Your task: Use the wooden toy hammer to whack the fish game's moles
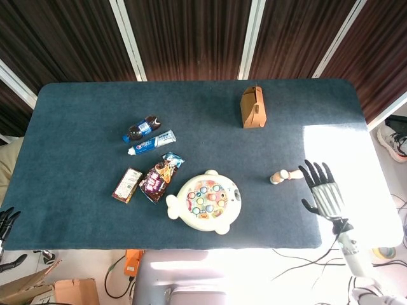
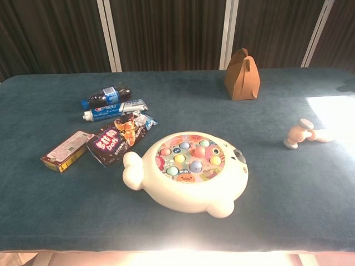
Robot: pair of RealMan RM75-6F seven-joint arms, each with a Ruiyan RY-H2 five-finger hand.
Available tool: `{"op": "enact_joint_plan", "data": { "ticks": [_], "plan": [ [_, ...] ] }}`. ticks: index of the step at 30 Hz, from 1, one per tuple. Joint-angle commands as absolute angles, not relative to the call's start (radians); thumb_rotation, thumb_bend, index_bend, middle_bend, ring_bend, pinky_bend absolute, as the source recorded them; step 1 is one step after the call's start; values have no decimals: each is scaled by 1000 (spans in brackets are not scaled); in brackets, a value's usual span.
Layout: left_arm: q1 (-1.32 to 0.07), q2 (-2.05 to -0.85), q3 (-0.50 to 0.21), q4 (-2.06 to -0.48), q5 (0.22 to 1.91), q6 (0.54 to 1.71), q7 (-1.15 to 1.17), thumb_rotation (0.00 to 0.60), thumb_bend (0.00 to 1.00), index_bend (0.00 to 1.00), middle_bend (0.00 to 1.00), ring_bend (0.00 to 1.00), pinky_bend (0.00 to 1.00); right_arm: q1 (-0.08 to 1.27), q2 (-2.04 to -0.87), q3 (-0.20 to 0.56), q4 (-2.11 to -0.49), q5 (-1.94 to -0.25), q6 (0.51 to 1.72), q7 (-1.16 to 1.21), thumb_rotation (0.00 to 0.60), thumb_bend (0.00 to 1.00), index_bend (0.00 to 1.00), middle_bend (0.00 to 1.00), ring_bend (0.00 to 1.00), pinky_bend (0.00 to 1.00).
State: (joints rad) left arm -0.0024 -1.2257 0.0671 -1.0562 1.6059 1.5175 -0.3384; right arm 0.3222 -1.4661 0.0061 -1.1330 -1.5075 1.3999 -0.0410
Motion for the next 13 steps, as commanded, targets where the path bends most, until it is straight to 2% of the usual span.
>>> {"op": "enact_joint_plan", "data": {
  "ticks": [1, 5, 13],
  "plan": [
    [1, -1208, 75, -1146, 1611, 1523, -261, 600, 136, 0, 0, 0, 69, 79, -1223, -85, -1511, -1508, 1653, -315, 600, 166, 0, 0, 0, 0],
    [11, -1226, 66, -1200, 1604, 1541, -192, 600, 134, 0, 0, 0, 69, 46, -1197, -79, -1558, -1517, 1687, -309, 600, 166, 0, 0, 0, 0],
    [20, -1231, 76, -1207, 1628, 1569, -174, 600, 133, 0, 0, 0, 69, 47, -1187, -64, -1578, -1517, 1632, -328, 600, 166, 0, 0, 0, 0]
  ]
}}
